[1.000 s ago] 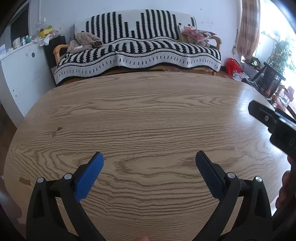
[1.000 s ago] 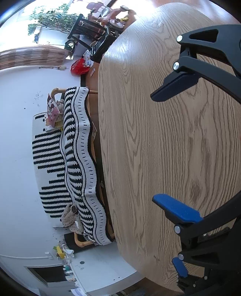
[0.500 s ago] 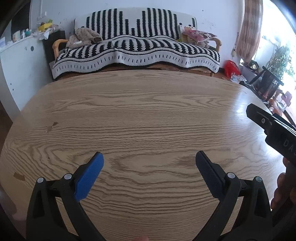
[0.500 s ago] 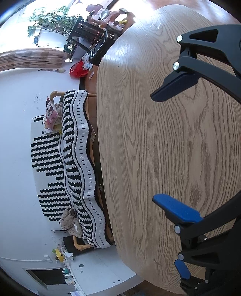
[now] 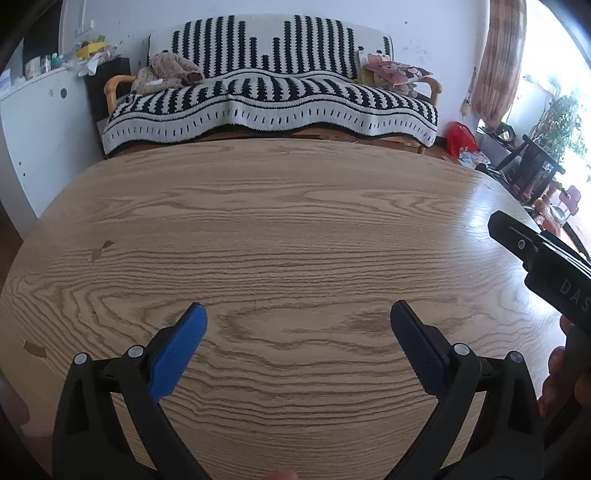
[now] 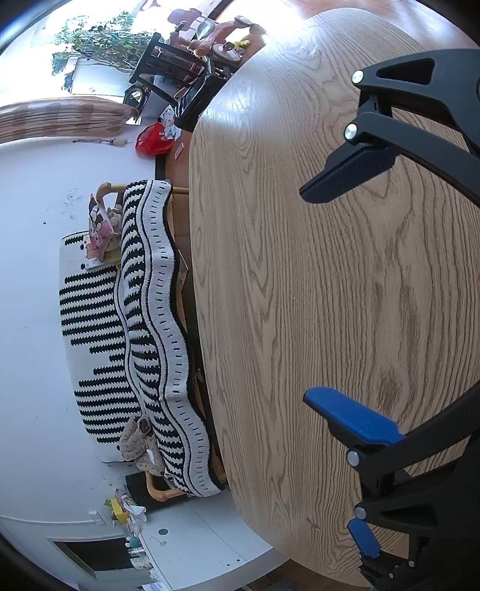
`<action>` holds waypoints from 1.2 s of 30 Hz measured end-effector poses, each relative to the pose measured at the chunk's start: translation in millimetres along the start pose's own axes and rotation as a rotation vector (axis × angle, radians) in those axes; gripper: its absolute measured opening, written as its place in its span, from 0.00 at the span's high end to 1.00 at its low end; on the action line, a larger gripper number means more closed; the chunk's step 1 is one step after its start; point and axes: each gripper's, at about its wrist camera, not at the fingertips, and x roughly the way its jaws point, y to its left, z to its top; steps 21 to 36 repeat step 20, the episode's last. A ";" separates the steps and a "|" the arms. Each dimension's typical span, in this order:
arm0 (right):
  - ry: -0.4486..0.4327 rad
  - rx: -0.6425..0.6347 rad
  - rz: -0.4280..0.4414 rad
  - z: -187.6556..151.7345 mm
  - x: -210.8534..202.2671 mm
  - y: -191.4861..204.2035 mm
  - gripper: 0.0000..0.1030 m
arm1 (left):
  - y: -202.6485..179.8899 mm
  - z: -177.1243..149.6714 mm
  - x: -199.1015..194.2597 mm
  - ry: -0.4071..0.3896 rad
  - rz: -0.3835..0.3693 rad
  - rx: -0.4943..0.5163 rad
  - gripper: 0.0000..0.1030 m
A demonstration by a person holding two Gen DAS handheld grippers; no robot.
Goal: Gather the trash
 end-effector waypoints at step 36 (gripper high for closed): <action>0.033 -0.001 -0.003 -8.6 14.3 -13.3 0.07 | -0.6 4.6 10.4 -0.004 0.140 0.065 0.06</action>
